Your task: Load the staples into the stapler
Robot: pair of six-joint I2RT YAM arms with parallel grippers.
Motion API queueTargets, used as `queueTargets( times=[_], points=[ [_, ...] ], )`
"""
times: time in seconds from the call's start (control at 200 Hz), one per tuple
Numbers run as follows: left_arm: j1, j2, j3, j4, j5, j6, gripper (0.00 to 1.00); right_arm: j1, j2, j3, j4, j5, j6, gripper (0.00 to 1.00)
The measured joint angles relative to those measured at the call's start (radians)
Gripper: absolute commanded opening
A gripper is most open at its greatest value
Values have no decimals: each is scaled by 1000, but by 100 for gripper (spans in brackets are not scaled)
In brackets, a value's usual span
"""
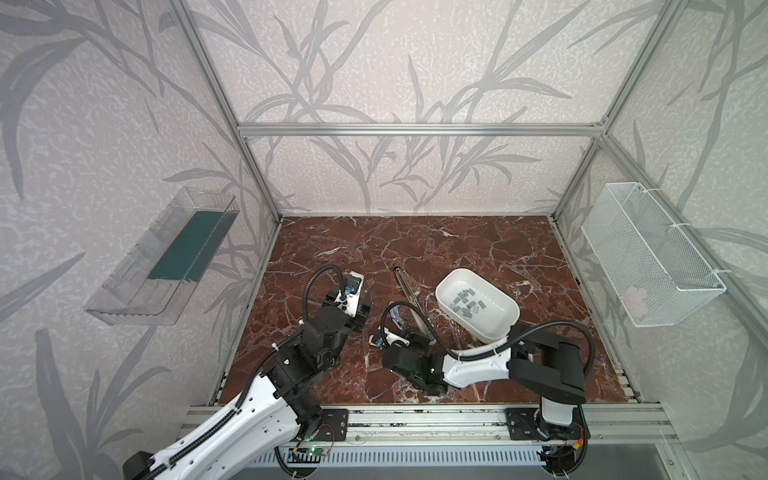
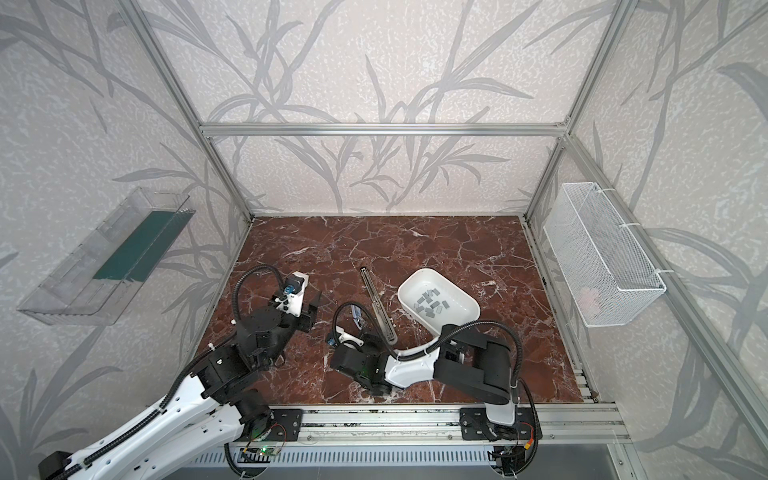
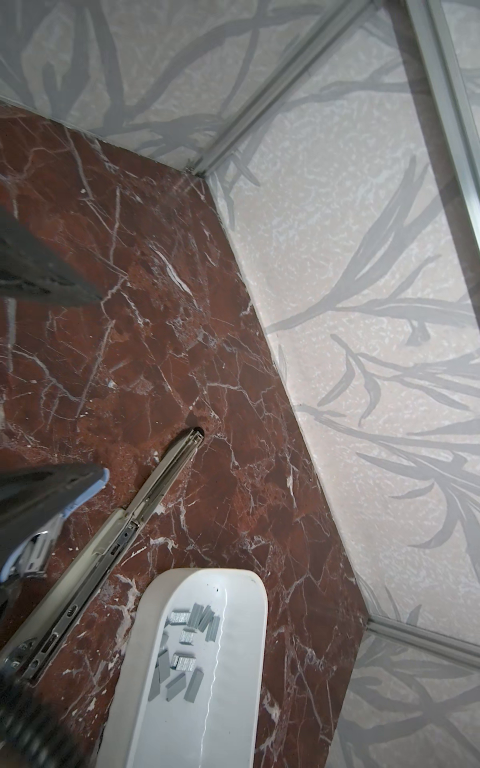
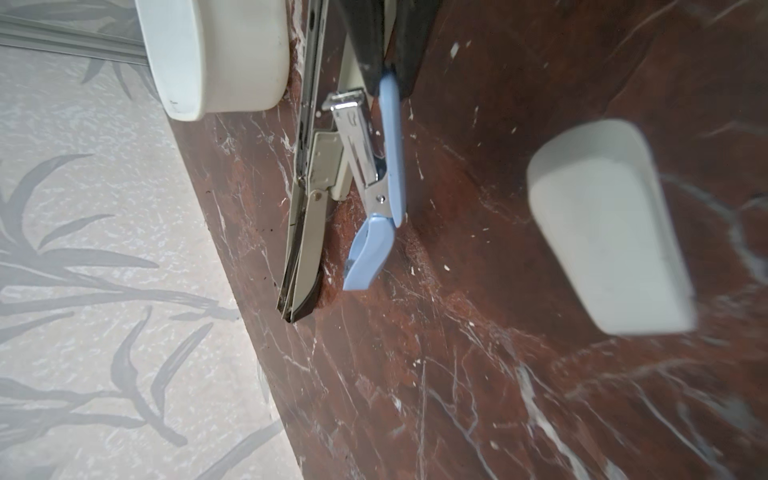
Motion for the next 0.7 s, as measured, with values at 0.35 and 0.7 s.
queueTargets(
  times=[0.35, 0.7],
  points=[
    [2, -259, -98, -58, 6, -126, 65, -43, 113, 137, -153, 74, 24, 0],
    [6, -237, -101, -71, 31, -148, 65, -31, 166, 121, -129, 122, -33, 24]
  ],
)
